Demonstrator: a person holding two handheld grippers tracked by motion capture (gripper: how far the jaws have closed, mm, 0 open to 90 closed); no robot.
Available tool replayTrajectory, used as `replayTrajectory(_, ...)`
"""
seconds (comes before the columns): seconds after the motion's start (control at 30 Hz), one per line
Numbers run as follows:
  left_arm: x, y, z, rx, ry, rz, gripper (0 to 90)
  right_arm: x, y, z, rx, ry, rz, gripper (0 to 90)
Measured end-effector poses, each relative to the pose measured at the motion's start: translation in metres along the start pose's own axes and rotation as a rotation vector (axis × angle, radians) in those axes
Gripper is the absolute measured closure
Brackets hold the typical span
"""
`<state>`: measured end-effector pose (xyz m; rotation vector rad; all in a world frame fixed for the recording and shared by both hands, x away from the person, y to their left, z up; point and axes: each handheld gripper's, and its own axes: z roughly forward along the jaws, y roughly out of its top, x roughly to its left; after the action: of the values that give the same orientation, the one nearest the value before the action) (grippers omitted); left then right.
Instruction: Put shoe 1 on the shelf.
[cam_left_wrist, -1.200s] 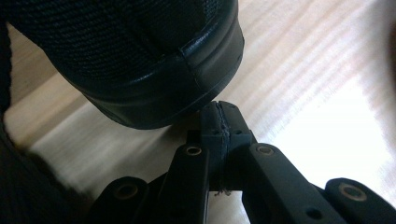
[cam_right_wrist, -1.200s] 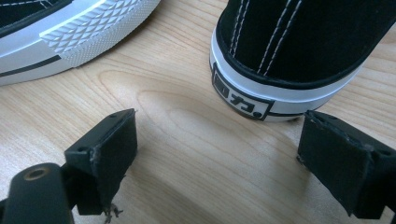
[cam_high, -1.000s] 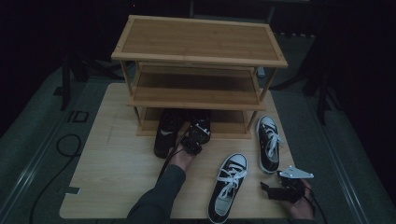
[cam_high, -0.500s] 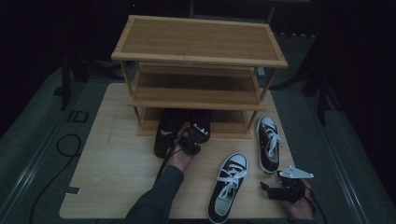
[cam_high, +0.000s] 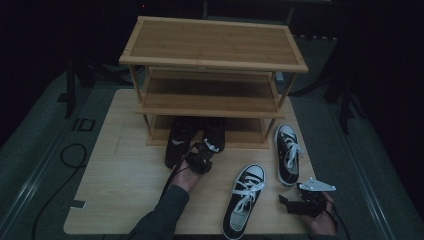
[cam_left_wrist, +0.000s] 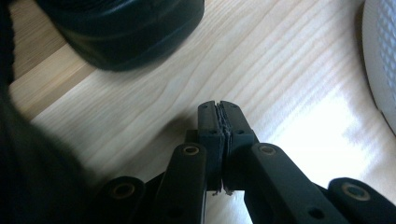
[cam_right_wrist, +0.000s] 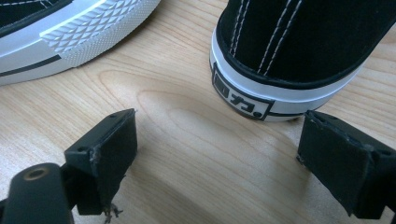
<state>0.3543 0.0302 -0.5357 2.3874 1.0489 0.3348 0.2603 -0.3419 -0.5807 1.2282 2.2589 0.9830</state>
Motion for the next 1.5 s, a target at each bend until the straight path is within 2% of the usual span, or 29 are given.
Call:
replayTrajectory(0.3,0.006,-0.023,-0.019,-0.027,-0.030,-0.001,87.1,0.000,0.000,0.000,0.000,0.000,0.000,11.4)
replayTrajectory(0.33,0.007,-0.030,-0.022,-0.029,-0.033,-0.001,87.1,0.000,0.000,0.000,0.000,0.000,0.000,11.4)
replayTrajectory(0.57,0.010,-0.051,-0.027,-0.018,-0.021,-0.008,86.6,0.000,0.000,0.000,0.000,0.000,0.000,11.4)
replayTrajectory(0.7,0.016,-0.062,-0.029,-0.015,-0.015,-0.027,86.6,0.000,0.000,0.000,0.000,0.000,0.000,11.4)
replayTrajectory(0.83,0.023,-0.071,-0.034,-0.003,0.009,-0.033,86.6,0.000,0.000,0.000,0.000,0.000,0.001,11.5)
replayTrajectory(0.87,0.025,-0.076,-0.035,-0.001,0.035,-0.039,86.6,0.000,0.000,0.000,0.000,0.000,0.000,11.5)
replayTrajectory(0.97,0.028,-0.080,-0.036,0.012,0.051,-0.039,86.6,0.000,0.000,0.000,0.000,0.000,0.000,11.4)
replayTrajectory(1.0,0.031,-0.084,-0.037,0.018,0.069,-0.044,86.6,0.000,0.000,0.000,0.000,0.000,0.000,11.4)
replayTrajectory(1.2,0.042,-0.090,-0.040,0.014,0.097,-0.090,86.2,0.000,0.000,0.000,0.000,0.000,0.000,11.5)
replayTrajectory(1.5,0.050,-0.092,-0.040,0.003,0.114,-0.113,86.7,0.000,0.000,0.000,0.000,-0.001,0.001,11.5)
